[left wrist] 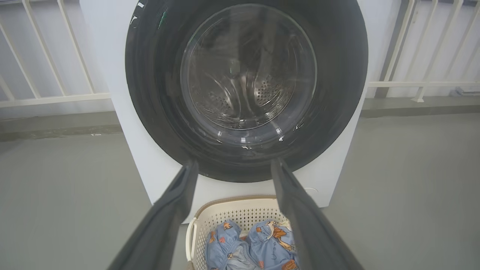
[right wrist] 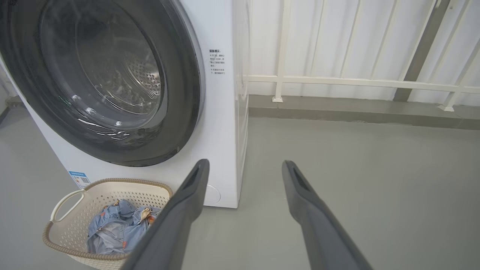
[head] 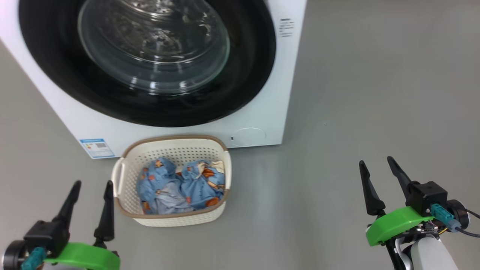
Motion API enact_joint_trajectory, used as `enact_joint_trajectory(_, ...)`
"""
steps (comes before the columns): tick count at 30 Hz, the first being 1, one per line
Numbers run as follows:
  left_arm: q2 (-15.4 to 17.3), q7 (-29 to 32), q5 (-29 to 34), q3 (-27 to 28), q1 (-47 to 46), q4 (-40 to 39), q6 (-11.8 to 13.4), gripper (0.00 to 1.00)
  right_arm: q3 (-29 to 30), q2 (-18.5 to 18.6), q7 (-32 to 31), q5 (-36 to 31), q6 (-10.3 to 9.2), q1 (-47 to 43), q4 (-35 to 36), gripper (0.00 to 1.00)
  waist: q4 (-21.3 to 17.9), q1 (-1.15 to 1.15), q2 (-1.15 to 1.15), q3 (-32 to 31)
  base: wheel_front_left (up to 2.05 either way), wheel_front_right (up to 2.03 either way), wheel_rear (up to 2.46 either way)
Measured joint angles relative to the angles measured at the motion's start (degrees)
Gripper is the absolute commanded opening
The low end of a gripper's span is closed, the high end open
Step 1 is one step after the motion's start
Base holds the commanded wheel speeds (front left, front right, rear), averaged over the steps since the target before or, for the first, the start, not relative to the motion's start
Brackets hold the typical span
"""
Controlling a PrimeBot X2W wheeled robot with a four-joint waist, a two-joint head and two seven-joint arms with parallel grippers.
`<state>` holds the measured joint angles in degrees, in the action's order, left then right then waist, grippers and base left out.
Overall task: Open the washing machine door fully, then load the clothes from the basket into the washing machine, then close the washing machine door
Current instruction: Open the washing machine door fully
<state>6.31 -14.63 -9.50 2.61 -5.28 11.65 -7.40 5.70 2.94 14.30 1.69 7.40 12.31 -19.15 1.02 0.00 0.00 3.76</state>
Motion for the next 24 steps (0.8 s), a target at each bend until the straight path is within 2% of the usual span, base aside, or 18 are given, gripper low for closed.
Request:
enact_joint_trajectory(10, 0.4, 0.0, 0.1, -1.5, -0.6, -2.6, 0.0, 1.0, 0.1, 0.1, 0.0, 0.0, 0.0, 0.7, 0.7, 1.0, 0.2, 0.0, 0.0, 1.0, 0.64, 0.64, -1.29)
enact_joint_trajectory(24, 0.7, 0.0, 0.0, -1.7, -0.4, -3.1, 0.0, 1.0, -0.7, 0.0, 0.0, 0.5, 0.0, 0.7, 1.0, 1.0, 0.4, 0.0, 0.0, 0.5, 0.03, 0.03, -0.06)
